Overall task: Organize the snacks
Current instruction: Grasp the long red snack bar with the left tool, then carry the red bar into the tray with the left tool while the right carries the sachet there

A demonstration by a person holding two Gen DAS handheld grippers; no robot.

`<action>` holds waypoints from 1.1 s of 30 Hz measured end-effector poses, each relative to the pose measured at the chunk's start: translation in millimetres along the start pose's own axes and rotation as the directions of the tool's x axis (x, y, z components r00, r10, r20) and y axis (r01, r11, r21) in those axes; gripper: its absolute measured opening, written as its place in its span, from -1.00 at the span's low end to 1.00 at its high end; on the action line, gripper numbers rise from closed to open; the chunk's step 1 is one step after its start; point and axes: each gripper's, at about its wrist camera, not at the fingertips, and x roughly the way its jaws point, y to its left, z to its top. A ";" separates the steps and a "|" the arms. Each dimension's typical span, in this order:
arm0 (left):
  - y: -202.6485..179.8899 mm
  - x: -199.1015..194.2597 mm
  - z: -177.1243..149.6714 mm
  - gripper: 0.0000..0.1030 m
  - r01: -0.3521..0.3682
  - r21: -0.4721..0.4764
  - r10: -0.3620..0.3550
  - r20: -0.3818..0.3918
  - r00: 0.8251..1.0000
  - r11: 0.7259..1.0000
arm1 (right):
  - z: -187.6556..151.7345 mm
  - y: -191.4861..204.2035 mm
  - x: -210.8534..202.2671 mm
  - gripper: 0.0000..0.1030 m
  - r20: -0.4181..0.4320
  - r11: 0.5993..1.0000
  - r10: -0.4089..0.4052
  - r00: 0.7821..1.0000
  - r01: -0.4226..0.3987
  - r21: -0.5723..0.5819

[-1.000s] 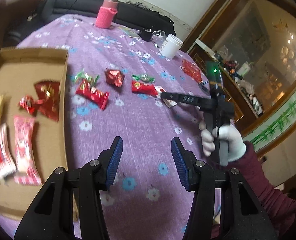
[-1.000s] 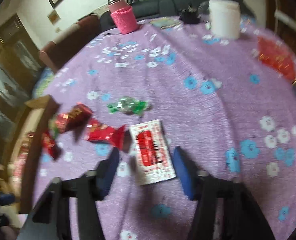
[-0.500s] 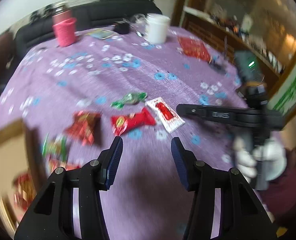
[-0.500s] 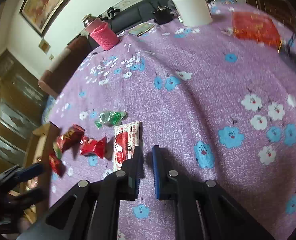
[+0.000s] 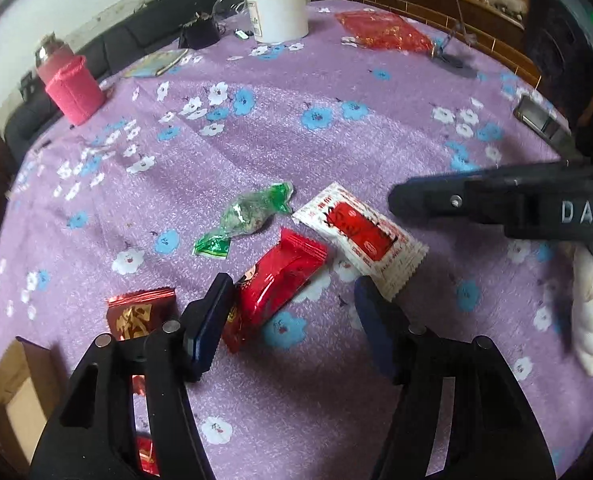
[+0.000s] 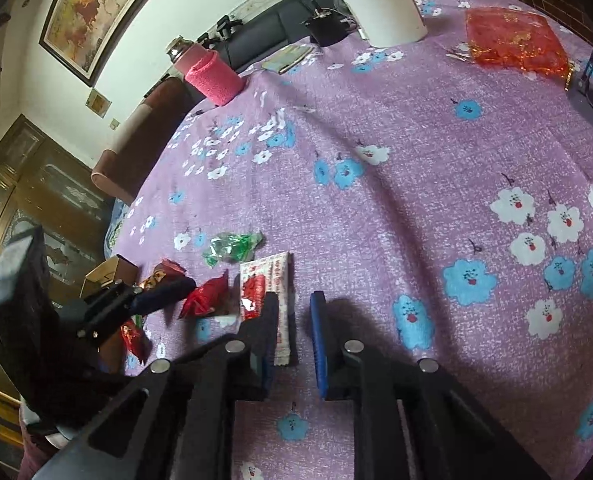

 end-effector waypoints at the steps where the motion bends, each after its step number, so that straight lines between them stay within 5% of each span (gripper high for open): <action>1: -0.7 -2.2 -0.5 -0.24 0.002 -0.007 -0.002 0.005 1.000 1.000 | -0.2 1.8 0.5 -0.43 0.003 1.000 0.008 1.000 -0.008 -0.006; 3: 4.5 -6.9 -0.1 -0.67 0.041 -0.059 -0.040 0.017 0.999 0.997 | -0.5 5.9 2.7 -0.22 0.004 0.999 0.026 1.000 -0.026 -0.021; 8: 7.0 -10.8 -6.1 -0.69 0.052 -0.119 -0.049 0.029 0.998 0.991 | -5.2 19.4 12.3 -0.21 0.007 0.997 0.016 1.000 -0.015 -0.082; 14: 1.5 -13.5 -8.0 -0.70 0.051 -0.132 -0.045 0.049 0.998 0.990 | -12.1 47.7 26.7 -0.22 0.056 0.962 -0.122 0.991 0.132 -0.238; 18: -4.0 -21.0 -13.3 -0.69 0.060 -0.102 -0.055 0.050 0.997 0.993 | -14.4 52.9 28.8 -0.55 0.062 0.937 -0.188 0.980 0.198 -0.289; 21: -3.9 -30.9 -11.2 -0.68 0.065 -0.107 -0.057 0.073 0.996 0.992 | -7.0 38.7 21.4 -0.86 0.029 0.965 -0.161 0.986 0.164 -0.204; 23: -1.7 -33.4 -6.5 -0.55 0.062 -0.124 -0.051 0.086 0.995 0.990 | -4.3 25.6 16.0 -0.88 0.013 0.978 -0.149 0.989 0.149 -0.146; 25: 0.4 -30.7 1.5 -0.03 0.040 -0.142 -0.027 0.095 0.995 0.989 | -2.7 17.1 11.5 -0.88 0.011 0.983 -0.142 0.990 0.143 -0.117; 27: 0.4 -24.6 8.7 0.16 0.008 -0.153 0.007 0.096 0.995 0.988 | -1.9 11.1 8.4 -0.86 0.013 0.989 -0.118 0.993 0.119 -0.093; 33: -4.8 10.2 22.5 0.17 -0.050 -0.139 0.056 0.036 0.998 0.989 | 2.9 3.4 5.4 -0.77 0.028 0.995 -0.090 0.996 0.092 -0.049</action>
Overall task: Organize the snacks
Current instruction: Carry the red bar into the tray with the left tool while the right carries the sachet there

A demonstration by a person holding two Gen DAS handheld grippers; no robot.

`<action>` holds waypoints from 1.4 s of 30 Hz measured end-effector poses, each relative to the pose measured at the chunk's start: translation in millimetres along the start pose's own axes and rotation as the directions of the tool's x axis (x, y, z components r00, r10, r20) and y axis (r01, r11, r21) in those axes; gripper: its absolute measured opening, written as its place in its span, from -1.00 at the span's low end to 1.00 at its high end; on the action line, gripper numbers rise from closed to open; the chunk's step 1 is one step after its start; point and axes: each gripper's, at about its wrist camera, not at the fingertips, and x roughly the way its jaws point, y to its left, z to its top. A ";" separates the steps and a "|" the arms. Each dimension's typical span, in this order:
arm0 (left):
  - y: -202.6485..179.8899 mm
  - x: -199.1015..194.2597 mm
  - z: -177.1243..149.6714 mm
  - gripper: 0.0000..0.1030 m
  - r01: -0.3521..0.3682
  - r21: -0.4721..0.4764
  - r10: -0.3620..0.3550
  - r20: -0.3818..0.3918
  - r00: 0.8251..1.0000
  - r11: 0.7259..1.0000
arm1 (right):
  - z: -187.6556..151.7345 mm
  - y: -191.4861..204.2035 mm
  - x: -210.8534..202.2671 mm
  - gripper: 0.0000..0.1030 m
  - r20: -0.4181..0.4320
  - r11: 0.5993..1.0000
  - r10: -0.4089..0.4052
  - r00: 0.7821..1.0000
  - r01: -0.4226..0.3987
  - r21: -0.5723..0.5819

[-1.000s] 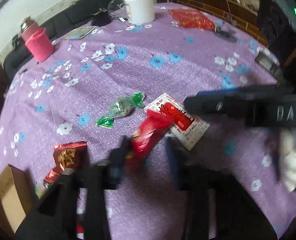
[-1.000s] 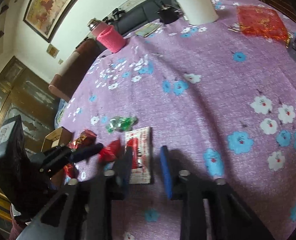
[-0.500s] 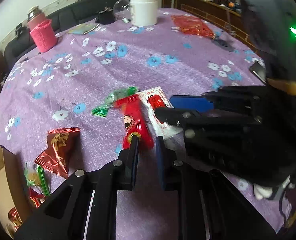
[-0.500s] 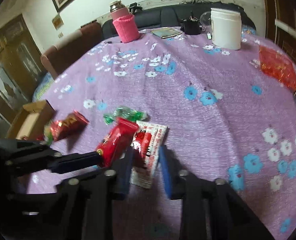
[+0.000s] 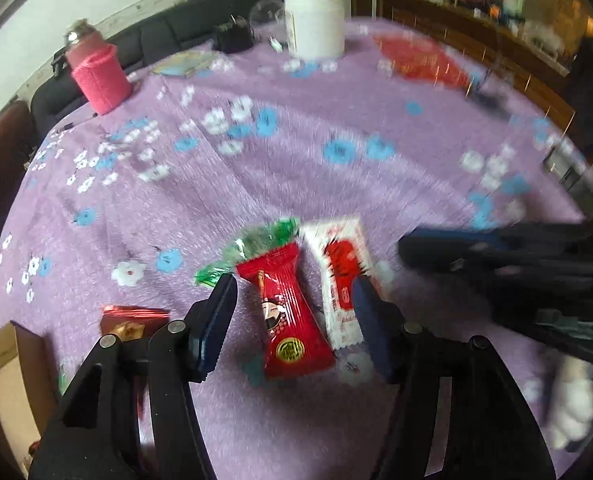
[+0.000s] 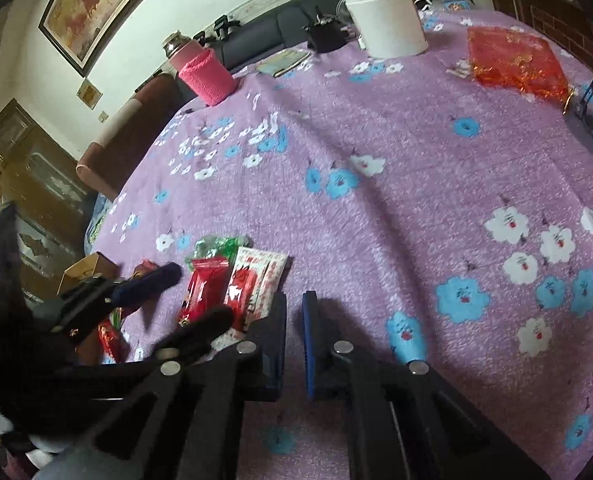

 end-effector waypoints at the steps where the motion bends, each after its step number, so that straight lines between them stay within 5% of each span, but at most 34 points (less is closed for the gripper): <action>1: 1.5 0.7 0.1 0.04 0.041 -0.010 -0.041 0.009 0.999 0.999 | 0.4 0.1 -1.0 -0.74 0.004 1.000 0.002 1.000 -0.002 0.000; 4: 14.0 1.1 -0.9 -0.61 0.134 -0.093 -0.134 0.002 0.991 0.987 | 1.1 -0.4 -3.5 -0.57 0.020 1.000 0.009 1.000 -0.009 0.003; 7: 20.5 -2.2 -7.8 -0.65 0.136 -0.106 -0.136 0.003 0.991 0.985 | 1.2 -0.1 -3.4 -0.40 0.026 0.999 0.036 0.999 -0.036 0.006; 9: 25.1 -6.7 -14.3 -0.65 0.137 -0.120 -0.138 0.005 0.990 0.983 | 0.2 0.0 -2.0 -0.07 0.023 0.999 0.052 0.998 -0.052 0.011; 11: 30.8 -12.7 -20.9 -0.65 0.149 -0.146 -0.149 0.013 0.989 0.978 | -0.1 0.1 -1.3 -0.04 0.030 0.997 0.072 0.997 -0.072 0.014; 18: 57.9 -73.0 -56.6 -0.65 0.246 -0.257 -0.214 0.147 0.966 0.934 | -2.7 4.5 -0.6 -0.04 0.044 0.999 0.049 0.998 -0.049 -0.010; 24: 82.3 -123.4 -93.9 -0.65 0.270 -0.311 -0.203 0.233 0.951 0.911 | 6.8 32.9 20.6 -0.02 0.010 0.993 -0.097 0.995 0.098 -0.059; 26: 92.2 -135.8 -108.1 -0.65 0.265 -0.332 -0.187 0.251 0.950 0.905 | 7.0 46.7 27.2 0.00 0.041 0.978 -0.181 0.983 0.185 -0.097; 30: 112.8 -155.7 -132.5 -0.64 0.263 -0.382 -0.158 0.284 0.946 0.886 | 0.1 70.7 39.6 -0.40 0.090 0.920 -0.327 0.941 0.339 -0.198; 42: 168.3 -176.3 -191.1 -0.64 0.244 -0.507 -0.086 0.315 0.945 0.826 | -25.0 65.5 -13.5 -0.48 0.093 0.980 -0.162 0.982 0.171 -0.101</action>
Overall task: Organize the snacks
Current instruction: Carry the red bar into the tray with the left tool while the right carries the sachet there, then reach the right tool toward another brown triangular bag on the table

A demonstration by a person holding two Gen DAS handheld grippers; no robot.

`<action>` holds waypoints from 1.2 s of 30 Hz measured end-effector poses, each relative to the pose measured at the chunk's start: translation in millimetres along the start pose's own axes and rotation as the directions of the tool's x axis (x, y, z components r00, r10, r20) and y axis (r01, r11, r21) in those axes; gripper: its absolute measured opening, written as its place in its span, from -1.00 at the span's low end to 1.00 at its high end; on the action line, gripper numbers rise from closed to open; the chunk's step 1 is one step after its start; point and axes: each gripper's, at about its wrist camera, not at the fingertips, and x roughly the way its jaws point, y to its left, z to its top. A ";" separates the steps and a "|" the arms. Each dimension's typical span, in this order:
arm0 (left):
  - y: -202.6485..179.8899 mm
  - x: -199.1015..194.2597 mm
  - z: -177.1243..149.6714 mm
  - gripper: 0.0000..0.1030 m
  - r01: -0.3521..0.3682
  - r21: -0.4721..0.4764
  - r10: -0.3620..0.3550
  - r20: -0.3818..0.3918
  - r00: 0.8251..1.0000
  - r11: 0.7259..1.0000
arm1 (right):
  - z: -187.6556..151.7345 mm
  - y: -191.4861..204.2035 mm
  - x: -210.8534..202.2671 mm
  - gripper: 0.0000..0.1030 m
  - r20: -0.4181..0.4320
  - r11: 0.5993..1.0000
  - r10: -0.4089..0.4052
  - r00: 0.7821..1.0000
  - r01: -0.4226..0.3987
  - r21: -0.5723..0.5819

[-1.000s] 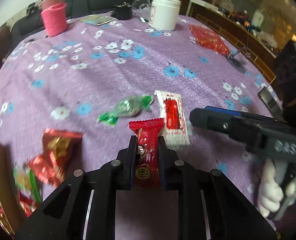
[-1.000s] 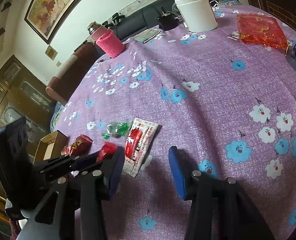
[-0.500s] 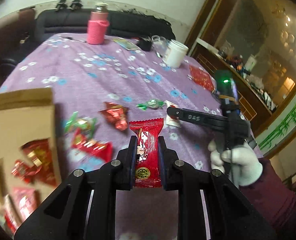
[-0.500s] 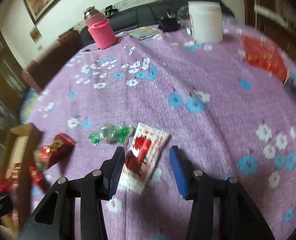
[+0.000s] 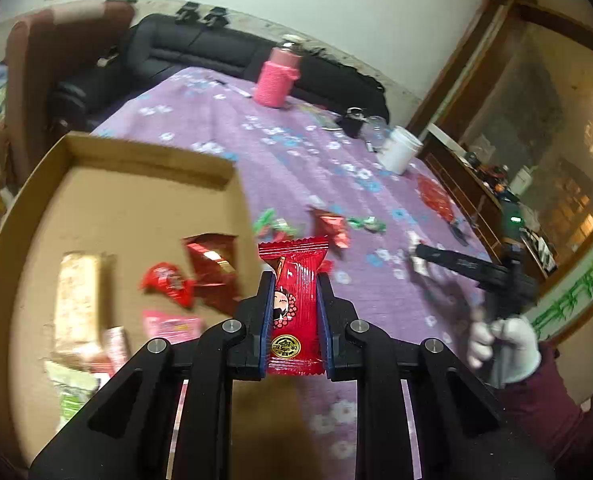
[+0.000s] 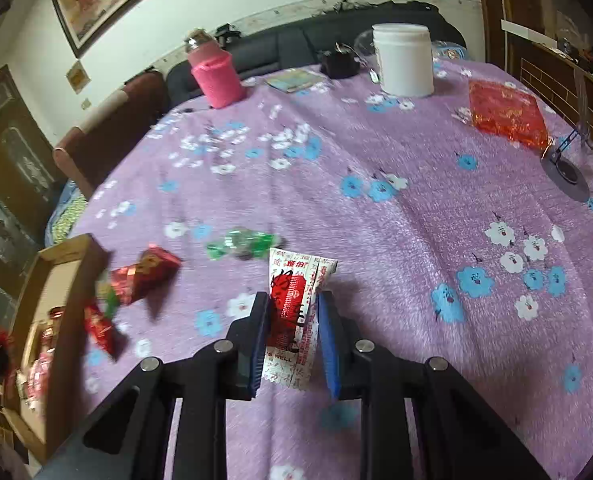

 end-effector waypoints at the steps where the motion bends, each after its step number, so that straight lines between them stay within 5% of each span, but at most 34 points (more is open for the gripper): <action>1: 5.0 0.0 0.7 -0.64 -0.007 -0.008 0.007 -0.001 1.000 1.000 | 0.6 5.0 -4.7 -0.48 0.002 1.000 0.012 1.000 -0.012 -0.007; 7: 42.9 -2.0 15.8 -0.64 -0.080 -0.060 0.080 -0.006 0.997 0.995 | 7.2 52.5 -9.4 -0.48 -0.029 0.990 0.125 0.992 -0.126 -0.056; 13: 86.6 6.8 32.3 -0.64 -0.157 -0.152 0.151 -0.046 0.987 0.976 | 10.9 120.4 9.8 -0.48 -0.126 0.958 0.262 0.957 -0.274 -0.089; 18: 102.2 8.7 35.7 -0.64 -0.144 -0.207 0.132 -0.070 0.989 0.968 | 10.3 184.0 33.7 -0.48 -0.201 0.927 0.308 0.930 -0.341 -0.159; 22: 112.8 6.3 34.2 -0.21 -0.117 -0.273 0.099 -0.079 0.992 0.955 | 6.7 226.6 52.1 -0.41 -0.231 0.910 0.302 0.925 -0.352 -0.219; 25: 118.3 -2.4 34.1 -0.21 -0.092 -0.313 0.078 -0.056 0.995 0.945 | 7.1 248.3 66.3 -0.27 -0.245 0.898 0.317 0.916 -0.373 -0.235; 31: 111.8 -33.2 25.3 -0.16 -0.045 -0.330 0.048 0.002 0.999 0.943 | 11.5 233.6 61.4 -0.13 -0.214 0.906 0.327 0.920 -0.370 -0.207; 36: 101.2 -58.3 8.2 -0.03 -0.001 -0.347 0.027 0.068 0.997 0.938 | 21.0 179.0 45.8 -0.13 -0.153 0.948 0.271 0.950 -0.291 -0.131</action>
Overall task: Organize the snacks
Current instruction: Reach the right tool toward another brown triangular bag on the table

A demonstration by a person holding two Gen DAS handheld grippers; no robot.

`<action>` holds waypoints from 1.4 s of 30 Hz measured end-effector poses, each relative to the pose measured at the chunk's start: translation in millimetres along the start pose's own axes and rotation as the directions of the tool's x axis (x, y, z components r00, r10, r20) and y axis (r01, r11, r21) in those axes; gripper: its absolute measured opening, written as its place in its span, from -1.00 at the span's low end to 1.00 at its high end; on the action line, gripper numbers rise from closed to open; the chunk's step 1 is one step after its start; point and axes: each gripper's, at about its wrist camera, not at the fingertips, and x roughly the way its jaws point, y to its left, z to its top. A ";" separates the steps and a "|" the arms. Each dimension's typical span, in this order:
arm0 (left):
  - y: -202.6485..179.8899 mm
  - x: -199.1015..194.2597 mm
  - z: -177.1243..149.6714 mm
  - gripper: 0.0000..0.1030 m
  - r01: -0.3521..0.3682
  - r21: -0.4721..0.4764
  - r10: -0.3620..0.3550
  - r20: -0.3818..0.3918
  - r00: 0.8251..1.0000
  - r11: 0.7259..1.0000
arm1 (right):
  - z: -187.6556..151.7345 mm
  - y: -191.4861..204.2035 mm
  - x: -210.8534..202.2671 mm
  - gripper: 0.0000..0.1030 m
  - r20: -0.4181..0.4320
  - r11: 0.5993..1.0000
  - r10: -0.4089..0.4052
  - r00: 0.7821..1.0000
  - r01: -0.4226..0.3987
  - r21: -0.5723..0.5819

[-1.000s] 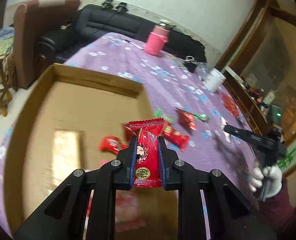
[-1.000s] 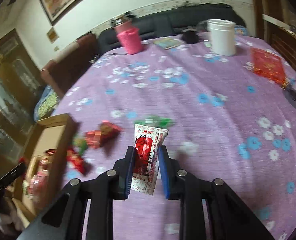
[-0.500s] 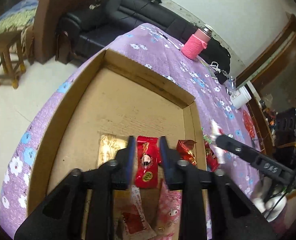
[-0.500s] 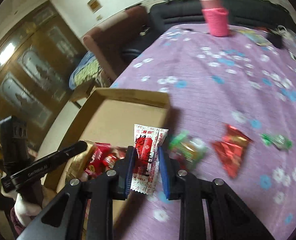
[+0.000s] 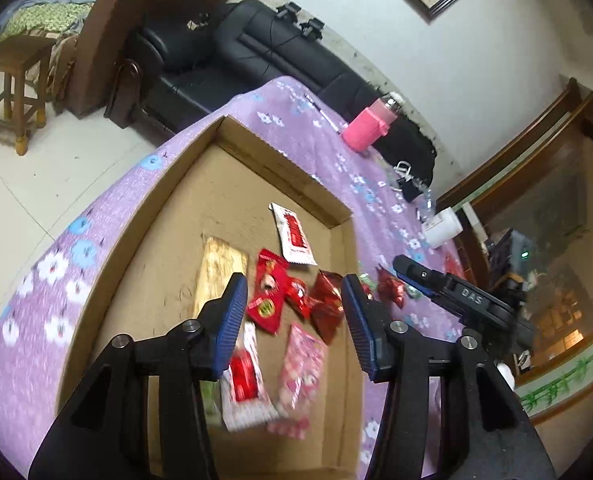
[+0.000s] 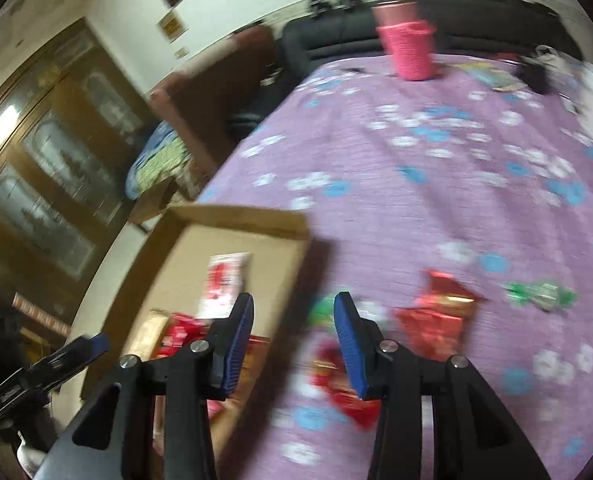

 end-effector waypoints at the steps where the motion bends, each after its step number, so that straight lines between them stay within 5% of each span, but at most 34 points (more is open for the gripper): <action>1: -0.5 -3.0 -3.5 -0.03 0.004 -0.002 -0.004 0.005 1.000 1.000 | -1.0 -12.2 -5.7 -0.13 0.009 1.000 -0.021 1.000 0.021 0.021; 10: -0.8 -6.7 -37.6 -0.02 0.020 -0.060 -0.022 -0.035 0.999 0.998 | -19.4 -66.8 -18.8 -0.13 0.005 0.990 -0.104 0.995 0.103 0.098; 16: -14.1 -3.5 -49.1 -0.02 0.026 -0.029 -0.028 -0.062 0.998 0.999 | -32.2 -39.7 -11.8 -0.12 -0.014 0.999 -0.053 0.999 0.053 0.007; 20: -23.9 0.6 -54.4 -0.02 0.015 -0.001 -0.015 -0.075 0.997 1.000 | -38.2 -17.4 2.3 0.07 -0.039 0.998 -0.038 0.999 0.036 -0.051; 25: -33.8 5.4 -62.4 -0.02 0.023 0.025 -0.020 -0.102 0.995 0.999 | -44.3 6.0 23.4 0.08 -0.041 0.982 -0.112 0.993 0.104 -0.156; 26: -36.1 5.8 -64.1 -0.02 0.025 0.032 -0.022 -0.107 0.994 0.999 | -45.4 7.3 25.6 -0.18 -0.043 0.978 -0.128 0.991 0.119 -0.174; 29: -42.7 7.6 -67.5 -0.02 0.026 0.051 -0.020 -0.116 0.993 0.998 | -48.5 2.3 21.6 -0.33 -0.040 0.976 -0.133 0.990 0.124 -0.179; 32: -48.7 10.6 -70.2 -0.02 0.032 0.066 -0.023 -0.126 0.992 0.997 | -52.9 -9.6 4.6 -0.70 -0.028 0.983 -0.115 0.993 0.110 -0.146; 42: -83.1 37.8 -81.0 -0.02 0.063 0.134 -0.037 -0.190 0.981 0.989 | -67.3 -83.7 -46.7 -0.72 0.005 0.986 -0.167 0.986 0.167 -0.008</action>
